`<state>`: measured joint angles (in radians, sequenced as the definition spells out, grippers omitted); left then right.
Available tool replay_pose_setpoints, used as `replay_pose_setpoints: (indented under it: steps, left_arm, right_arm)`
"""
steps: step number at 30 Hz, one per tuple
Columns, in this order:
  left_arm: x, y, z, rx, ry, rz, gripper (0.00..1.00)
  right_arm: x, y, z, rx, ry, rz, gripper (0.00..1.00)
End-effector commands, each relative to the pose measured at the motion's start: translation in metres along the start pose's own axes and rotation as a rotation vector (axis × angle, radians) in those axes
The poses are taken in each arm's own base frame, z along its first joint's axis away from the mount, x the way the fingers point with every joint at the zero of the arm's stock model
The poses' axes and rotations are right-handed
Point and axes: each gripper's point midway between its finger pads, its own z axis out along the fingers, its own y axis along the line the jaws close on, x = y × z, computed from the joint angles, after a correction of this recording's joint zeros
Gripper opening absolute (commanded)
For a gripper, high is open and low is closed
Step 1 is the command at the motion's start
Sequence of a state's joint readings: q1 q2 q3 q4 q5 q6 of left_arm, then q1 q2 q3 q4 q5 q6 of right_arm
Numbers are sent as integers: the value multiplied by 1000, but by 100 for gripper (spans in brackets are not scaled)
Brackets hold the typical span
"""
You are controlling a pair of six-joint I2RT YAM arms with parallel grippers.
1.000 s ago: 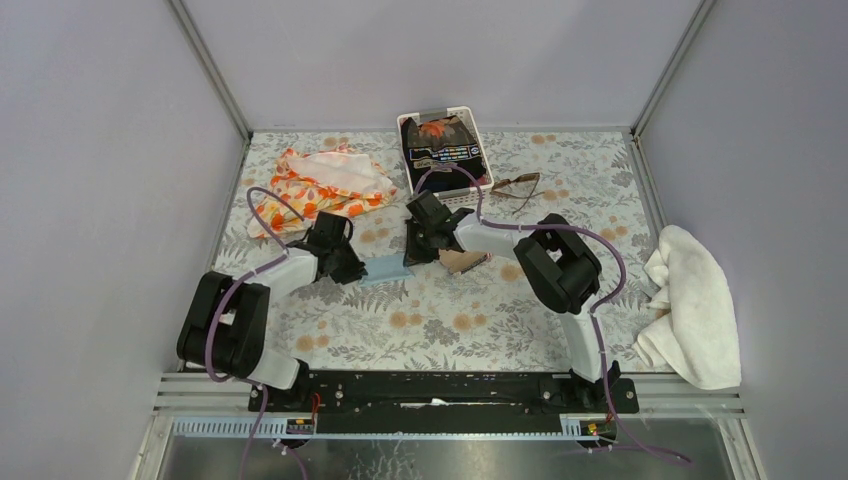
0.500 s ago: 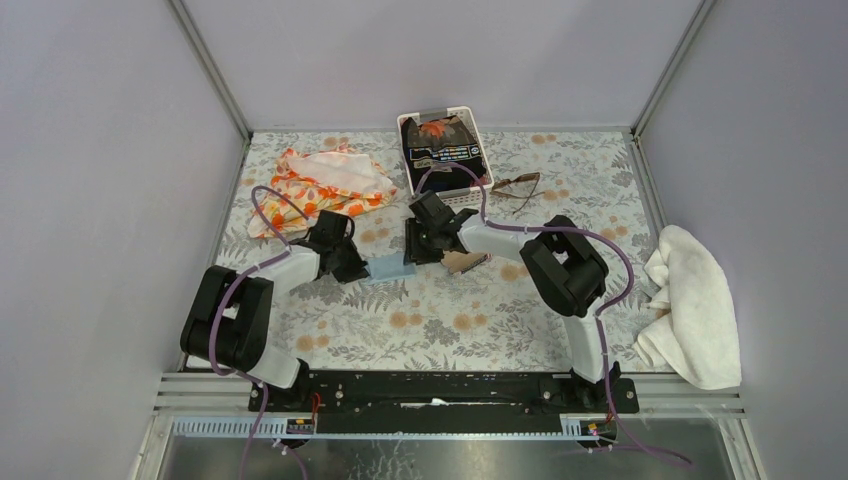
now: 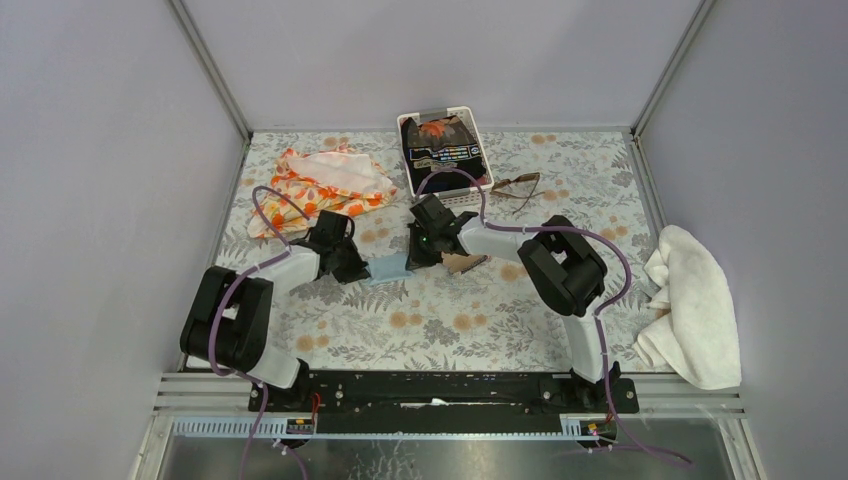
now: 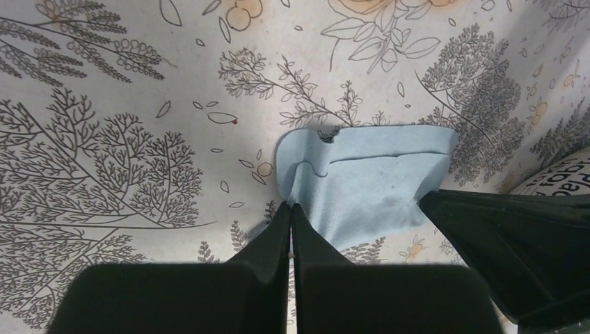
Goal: Organize the sunglasses
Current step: Pick up the glasses cleaning cloth from the center of the board.
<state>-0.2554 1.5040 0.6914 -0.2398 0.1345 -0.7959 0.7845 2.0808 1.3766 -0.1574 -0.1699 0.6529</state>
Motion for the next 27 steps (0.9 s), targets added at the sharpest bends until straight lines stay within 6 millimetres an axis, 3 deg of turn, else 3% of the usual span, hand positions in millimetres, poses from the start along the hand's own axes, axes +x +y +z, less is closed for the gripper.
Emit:
replay_pose_setpoints:
  steps: [1, 12, 20, 27]
  left_arm:
    - [0, -15, -9, 60, 3, 43, 0]
    - [11, -62, -41, 202, 43, 143, 0]
    - [10, -85, -46, 230, 45, 193, 0]
    - [17, -123, -48, 284, 48, 215, 0]
  right_arm:
    - [-5, 10, -6, -19, -13, -15, 0]
    - [-31, 30, -58, -67, -165, -33, 0]
    - [-40, 17, -79, 0, -243, -30, 0]
    - [-50, -7, -103, 67, -308, -20, 0]
